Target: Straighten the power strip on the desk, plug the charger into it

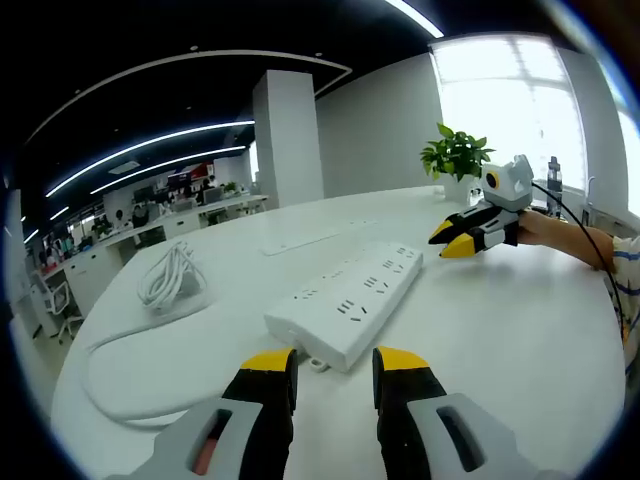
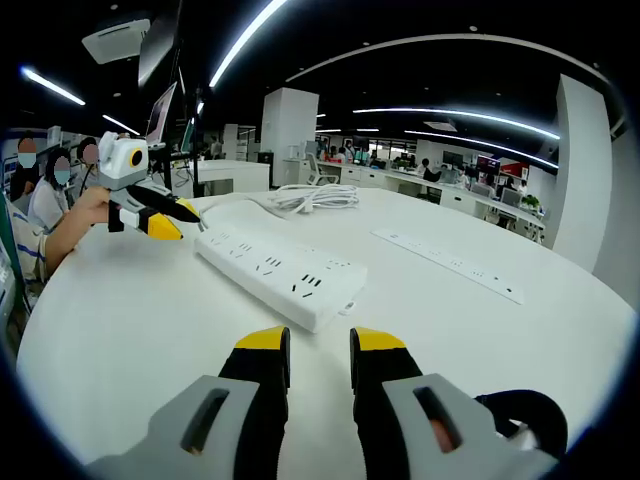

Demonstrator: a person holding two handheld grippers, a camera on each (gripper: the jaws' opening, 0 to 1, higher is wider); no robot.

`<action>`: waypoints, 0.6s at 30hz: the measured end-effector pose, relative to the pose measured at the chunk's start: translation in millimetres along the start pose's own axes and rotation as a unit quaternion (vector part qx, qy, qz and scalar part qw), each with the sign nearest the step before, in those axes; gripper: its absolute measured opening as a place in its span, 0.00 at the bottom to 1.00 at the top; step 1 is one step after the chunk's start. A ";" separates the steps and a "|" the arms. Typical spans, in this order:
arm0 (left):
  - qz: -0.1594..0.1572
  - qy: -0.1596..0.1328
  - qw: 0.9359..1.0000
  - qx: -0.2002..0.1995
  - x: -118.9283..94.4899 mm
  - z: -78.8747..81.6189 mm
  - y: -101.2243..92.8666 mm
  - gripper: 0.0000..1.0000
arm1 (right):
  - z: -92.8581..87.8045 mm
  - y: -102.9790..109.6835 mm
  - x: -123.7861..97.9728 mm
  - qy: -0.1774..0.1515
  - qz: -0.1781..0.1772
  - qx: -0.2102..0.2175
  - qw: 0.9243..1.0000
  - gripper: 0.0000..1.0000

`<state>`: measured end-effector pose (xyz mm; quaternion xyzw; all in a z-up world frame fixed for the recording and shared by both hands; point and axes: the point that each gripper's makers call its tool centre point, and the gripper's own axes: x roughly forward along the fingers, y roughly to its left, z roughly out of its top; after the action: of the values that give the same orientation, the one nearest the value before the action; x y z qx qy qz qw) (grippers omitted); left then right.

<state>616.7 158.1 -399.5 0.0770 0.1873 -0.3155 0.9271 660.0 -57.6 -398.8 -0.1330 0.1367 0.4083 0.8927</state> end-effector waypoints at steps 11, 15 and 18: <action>-0.024 0.016 1.000 0.011 13.6 -2.7 0.2 0.29 | 0.2 -3.1 13.8 0.006 0.008 0.006 1.000 0.23; -0.026 0.017 0.999 0.010 15.9 -3.0 0.9 0.29 | 0.5 -2.0 18.4 0.008 0.013 0.002 1.000 0.23; -0.031 0.015 0.999 0.011 17.2 -2.6 -0.1 0.29 | 0.8 -1.5 20.2 0.010 0.016 0.000 1.000 0.23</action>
<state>628.4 149.1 -408.7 0.0859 0.2003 -0.3446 0.9131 674.0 -44.2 -404.9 -0.1347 0.1478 0.4209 0.8848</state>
